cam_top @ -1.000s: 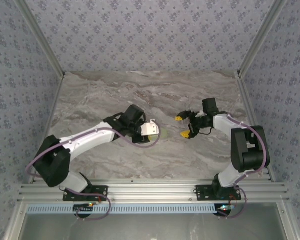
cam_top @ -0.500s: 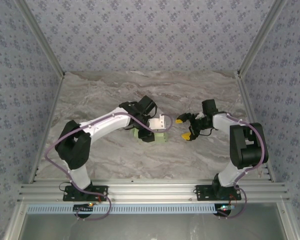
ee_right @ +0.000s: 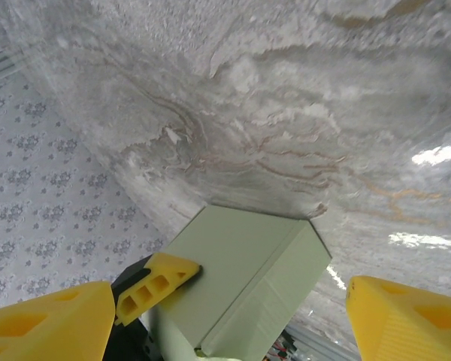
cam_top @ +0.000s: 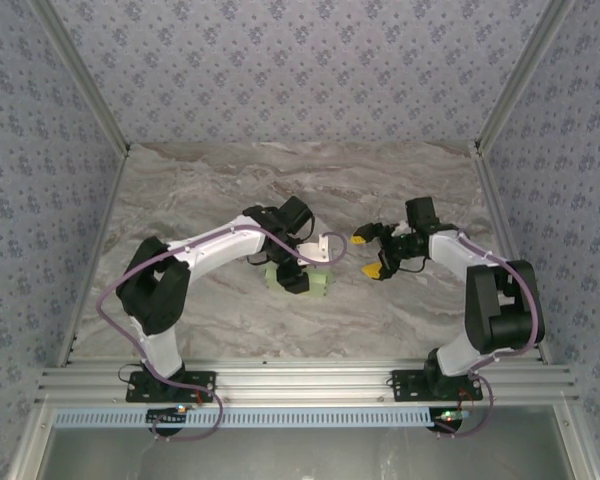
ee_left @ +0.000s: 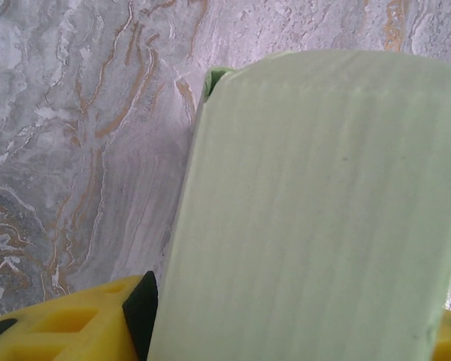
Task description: Fold the paper box
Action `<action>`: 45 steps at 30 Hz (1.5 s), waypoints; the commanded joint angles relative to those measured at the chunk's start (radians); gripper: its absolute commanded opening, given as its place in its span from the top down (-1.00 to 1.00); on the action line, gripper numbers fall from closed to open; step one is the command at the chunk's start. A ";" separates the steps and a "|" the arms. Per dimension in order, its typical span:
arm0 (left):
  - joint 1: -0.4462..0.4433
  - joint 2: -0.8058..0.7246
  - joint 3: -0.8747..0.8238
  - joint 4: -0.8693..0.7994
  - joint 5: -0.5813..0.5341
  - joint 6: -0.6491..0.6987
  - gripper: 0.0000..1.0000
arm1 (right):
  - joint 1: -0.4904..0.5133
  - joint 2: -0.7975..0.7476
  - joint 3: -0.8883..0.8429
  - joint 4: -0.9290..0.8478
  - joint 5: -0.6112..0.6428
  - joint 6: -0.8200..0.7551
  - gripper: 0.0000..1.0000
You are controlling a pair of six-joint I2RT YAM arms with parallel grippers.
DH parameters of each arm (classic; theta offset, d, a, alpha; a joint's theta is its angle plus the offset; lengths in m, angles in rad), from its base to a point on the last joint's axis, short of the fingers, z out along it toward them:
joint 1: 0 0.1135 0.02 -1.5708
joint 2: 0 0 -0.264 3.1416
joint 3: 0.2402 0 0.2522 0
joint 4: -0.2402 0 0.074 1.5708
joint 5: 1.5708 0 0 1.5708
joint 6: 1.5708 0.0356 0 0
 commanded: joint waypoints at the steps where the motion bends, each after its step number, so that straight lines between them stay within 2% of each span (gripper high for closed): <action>1: 0.011 -0.021 -0.012 -0.011 0.048 0.006 -0.22 | 0.038 -0.028 0.025 -0.033 0.000 0.044 -0.67; 4: 0.023 -0.052 -0.021 0.003 0.061 0.008 -0.43 | 0.074 -0.030 0.038 -0.040 0.012 0.050 -0.67; 5: 0.029 -0.064 -0.025 0.008 0.073 0.007 -0.76 | 0.081 -0.030 0.042 -0.041 0.018 0.047 -0.67; 6: 0.037 -0.077 -0.028 0.015 0.086 -0.002 -0.98 | 0.087 -0.030 0.046 -0.046 0.025 0.046 -0.67; 12: 0.086 -0.225 -0.100 0.160 0.135 -0.106 -0.98 | 0.098 -0.029 0.053 -0.069 0.051 0.031 -0.67; 17: 0.099 -0.317 -0.151 0.214 0.115 -0.122 -0.98 | 0.117 -0.028 0.063 -0.075 0.078 0.031 -0.66; 20: 0.136 -0.369 -0.204 0.280 0.139 -0.186 -0.98 | 0.120 -0.024 0.072 -0.076 0.081 0.029 -0.67; 23: 0.195 -0.449 -0.269 0.398 0.112 -0.370 -0.99 | 0.119 -0.024 0.079 -0.086 0.086 0.025 -0.66; 26: 0.233 -0.524 -0.300 0.436 -0.018 -0.576 -0.99 | 0.123 -0.033 0.087 -0.100 0.088 0.025 -0.67; 28: 0.246 -0.562 -0.315 0.409 -0.111 -0.709 -0.98 | 0.131 -0.043 0.096 -0.114 0.092 0.029 -0.66; 30: 0.271 -0.598 -0.332 0.354 -0.164 -0.922 -0.99 | 0.148 -0.054 0.107 -0.126 0.093 0.034 -0.65; 32: 0.299 -0.624 -0.352 0.256 -0.294 -1.119 -0.99 | 0.164 -0.064 0.122 -0.145 0.099 0.045 -0.61; 34: 0.336 -0.655 -0.410 0.264 -0.180 -1.136 -0.98 | 0.174 -0.079 0.132 -0.162 0.110 0.057 -0.56; 37: 0.331 -0.726 -0.489 0.309 -0.102 -1.227 -0.98 | 0.187 -0.101 0.142 -0.188 0.123 0.067 -0.43; 43: 0.302 -0.741 -0.591 0.454 -0.015 -1.377 -0.93 | 0.222 -0.086 0.146 -0.160 0.104 0.104 -0.34; 45: 0.282 -0.693 -0.553 0.427 -0.016 -1.358 -0.93 | 0.239 -0.072 0.155 -0.150 0.098 0.118 -0.34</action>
